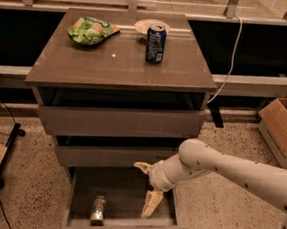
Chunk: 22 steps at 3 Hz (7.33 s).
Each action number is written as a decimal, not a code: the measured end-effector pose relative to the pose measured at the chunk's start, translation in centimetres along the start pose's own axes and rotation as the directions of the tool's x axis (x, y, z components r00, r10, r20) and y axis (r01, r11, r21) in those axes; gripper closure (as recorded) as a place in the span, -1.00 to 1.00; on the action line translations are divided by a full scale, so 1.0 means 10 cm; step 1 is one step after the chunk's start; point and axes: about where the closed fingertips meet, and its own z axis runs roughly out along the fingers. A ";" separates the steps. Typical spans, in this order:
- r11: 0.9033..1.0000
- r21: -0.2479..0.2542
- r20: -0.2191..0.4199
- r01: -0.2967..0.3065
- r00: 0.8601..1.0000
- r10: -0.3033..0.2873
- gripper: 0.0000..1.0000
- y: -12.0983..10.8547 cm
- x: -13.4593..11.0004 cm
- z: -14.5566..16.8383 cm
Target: Pick 7up can from bottom drawer and place on counter
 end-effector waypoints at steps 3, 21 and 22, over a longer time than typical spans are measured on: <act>0.993 -0.105 0.011 0.057 0.998 -0.056 -1.00 -0.01 0.19 0.85; 0.954 -0.049 0.013 0.295 0.955 -0.295 0.77 -0.82 0.95 3.91; 0.968 0.020 0.093 0.249 0.964 -0.250 1.00 -0.77 0.79 3.55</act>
Offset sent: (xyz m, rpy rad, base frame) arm -0.0009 0.0245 -0.0398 0.0594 0.0347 0.0982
